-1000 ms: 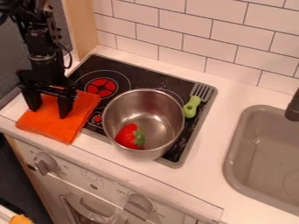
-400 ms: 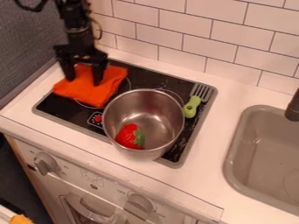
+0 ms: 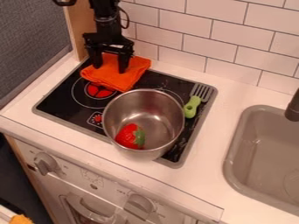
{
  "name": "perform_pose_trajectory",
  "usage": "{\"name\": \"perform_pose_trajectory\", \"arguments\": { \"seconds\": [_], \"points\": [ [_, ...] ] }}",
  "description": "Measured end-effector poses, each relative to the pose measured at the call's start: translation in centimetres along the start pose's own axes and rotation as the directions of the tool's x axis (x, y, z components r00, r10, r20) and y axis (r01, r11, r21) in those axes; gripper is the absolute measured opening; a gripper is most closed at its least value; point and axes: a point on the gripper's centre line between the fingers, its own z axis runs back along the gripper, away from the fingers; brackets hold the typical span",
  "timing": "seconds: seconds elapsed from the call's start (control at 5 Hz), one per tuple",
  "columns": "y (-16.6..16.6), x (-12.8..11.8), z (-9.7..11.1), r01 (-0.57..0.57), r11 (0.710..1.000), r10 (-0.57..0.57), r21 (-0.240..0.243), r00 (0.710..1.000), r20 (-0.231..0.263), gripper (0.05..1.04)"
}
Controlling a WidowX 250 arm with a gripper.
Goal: Move the orange towel to the upper left side of the burner
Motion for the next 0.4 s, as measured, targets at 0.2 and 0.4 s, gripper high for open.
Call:
{"name": "perform_pose_trajectory", "arguments": {
  "seconds": [0.2,0.4],
  "points": [
    [0.0,-0.3,0.1,-0.007,1.000,0.007,0.006,1.000,-0.018,0.998],
    [-0.5,-0.2,2.7,-0.015,1.000,0.015,0.005,1.000,-0.001,0.999]
  ]
}}
